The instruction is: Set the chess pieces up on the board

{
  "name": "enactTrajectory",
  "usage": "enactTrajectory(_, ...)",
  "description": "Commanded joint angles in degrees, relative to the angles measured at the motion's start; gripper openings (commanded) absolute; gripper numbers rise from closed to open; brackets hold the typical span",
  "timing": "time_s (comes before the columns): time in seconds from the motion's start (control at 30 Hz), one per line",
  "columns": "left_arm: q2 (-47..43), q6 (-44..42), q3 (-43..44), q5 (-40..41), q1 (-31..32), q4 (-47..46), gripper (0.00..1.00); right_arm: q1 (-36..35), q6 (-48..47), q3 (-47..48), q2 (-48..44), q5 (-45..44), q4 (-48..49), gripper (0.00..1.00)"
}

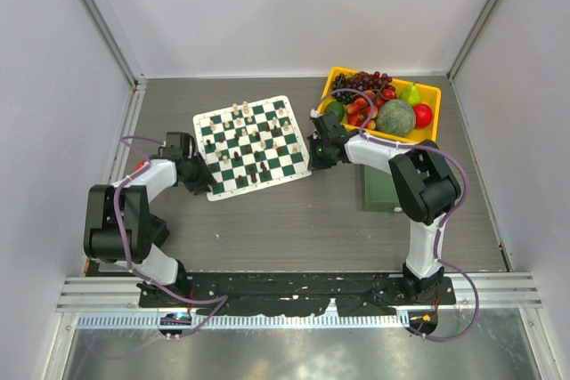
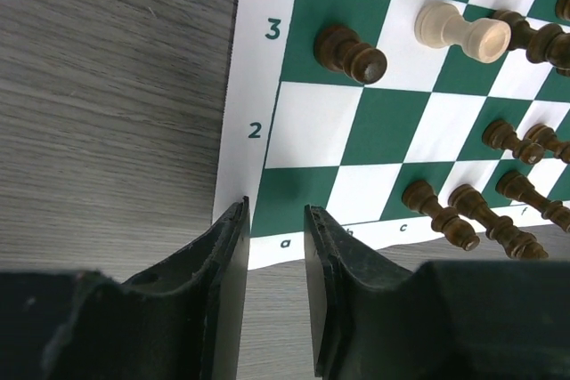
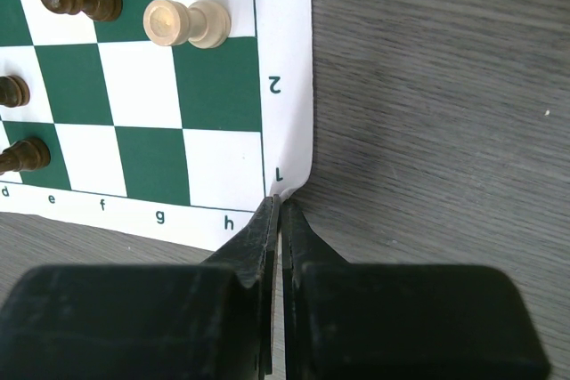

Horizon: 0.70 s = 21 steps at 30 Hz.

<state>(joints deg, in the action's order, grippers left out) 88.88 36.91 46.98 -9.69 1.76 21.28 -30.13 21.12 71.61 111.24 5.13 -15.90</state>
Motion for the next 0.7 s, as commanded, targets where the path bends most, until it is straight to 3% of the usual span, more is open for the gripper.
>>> enactTrajectory(0.0, 1.03, -1.13, 1.80, -1.47, -0.35, -0.10, 0.33, -0.10, -0.56, 0.46, -2.08, 0.50, -1.59, 0.05)
enactTrajectory(0.1, 1.21, -1.22, 1.89, -1.56, -0.27, 0.08, 0.27, -0.02, -0.56, 0.37, -1.99, 0.59, -1.59, 0.05)
enactTrajectory(0.2, 1.21, -1.57, 1.97, -1.64, -0.27, 0.26, 0.10, -0.02, -0.73, 0.37, -1.99, 0.68, -1.68, 0.05)
enactTrajectory(0.5, 1.20, -1.92, 1.89, -1.73, -0.27, 0.52, 0.01, -0.02, -0.73, 0.46, -1.82, 0.67, -1.68, 0.05)
enactTrajectory(0.6, 0.59, -1.58, 1.54, -2.00, -0.35, 0.43, 0.03, -0.02, -0.73, 0.46, -1.82, 0.59, -1.68, 0.05)
enactTrajectory(0.67, -0.81, -1.40, 1.10, -1.12, -0.18, 0.52, 0.19, -0.10, -0.73, 0.46, -1.64, 0.59, -1.68, 0.05)
